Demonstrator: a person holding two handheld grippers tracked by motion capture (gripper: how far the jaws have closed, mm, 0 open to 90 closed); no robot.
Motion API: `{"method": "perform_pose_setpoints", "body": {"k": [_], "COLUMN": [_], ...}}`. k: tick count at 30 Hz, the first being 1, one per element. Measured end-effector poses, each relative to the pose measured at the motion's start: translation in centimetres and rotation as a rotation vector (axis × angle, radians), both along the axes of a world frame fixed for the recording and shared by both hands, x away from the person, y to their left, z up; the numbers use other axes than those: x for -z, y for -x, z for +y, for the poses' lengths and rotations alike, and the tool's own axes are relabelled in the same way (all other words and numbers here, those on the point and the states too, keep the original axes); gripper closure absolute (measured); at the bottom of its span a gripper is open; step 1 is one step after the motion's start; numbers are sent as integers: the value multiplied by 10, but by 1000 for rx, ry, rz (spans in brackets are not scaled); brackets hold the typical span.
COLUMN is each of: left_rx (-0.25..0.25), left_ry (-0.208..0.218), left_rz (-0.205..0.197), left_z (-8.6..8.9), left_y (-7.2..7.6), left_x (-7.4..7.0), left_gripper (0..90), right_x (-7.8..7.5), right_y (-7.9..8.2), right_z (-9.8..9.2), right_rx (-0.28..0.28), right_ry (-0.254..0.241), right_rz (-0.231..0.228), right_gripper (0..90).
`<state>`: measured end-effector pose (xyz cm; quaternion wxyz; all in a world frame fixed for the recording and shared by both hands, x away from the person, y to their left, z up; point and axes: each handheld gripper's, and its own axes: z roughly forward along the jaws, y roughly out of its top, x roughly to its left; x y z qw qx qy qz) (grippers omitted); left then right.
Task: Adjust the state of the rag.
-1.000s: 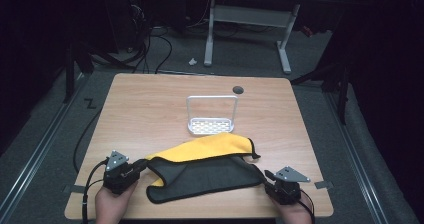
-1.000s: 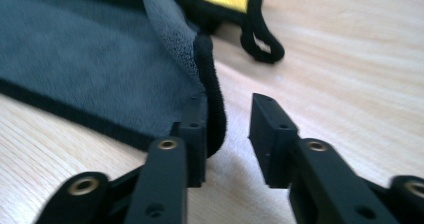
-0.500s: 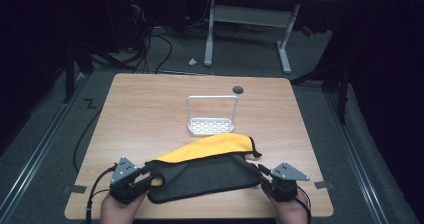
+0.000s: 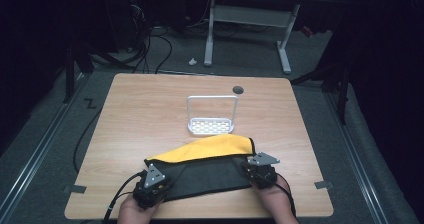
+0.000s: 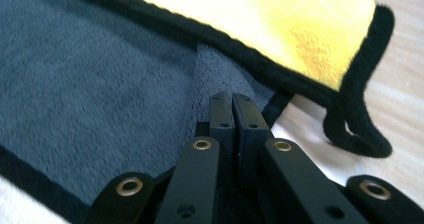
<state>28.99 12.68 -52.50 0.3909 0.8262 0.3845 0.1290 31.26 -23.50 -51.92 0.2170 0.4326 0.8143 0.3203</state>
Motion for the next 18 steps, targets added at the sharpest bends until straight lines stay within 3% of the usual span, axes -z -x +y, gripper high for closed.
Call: {"method": "perform_pose_setpoints", "body": {"k": [3, 12, 15, 18], "left_rx": [2, 39, 37, 13], "left_ry": [13, -10, 6, 44], "left_rz": [22, 56, 66, 37], "left_z": [3, 7, 10, 19], "left_y": [1, 17, 19, 17], "left_x": [0, -4, -7, -14], "left_gripper": [752, 749, 744, 695], "right_x": [1, 0, 3, -3], "right_y": [9, 52, 57, 57], "right_z": [-5, -24, -29, -32], "right_rx": [-4, 11, 17, 31], "right_ry": [-16, -15, -21, -44], "right_rz": [2, 28, 43, 8], "right_gripper": [891, 887, 875, 855]}}
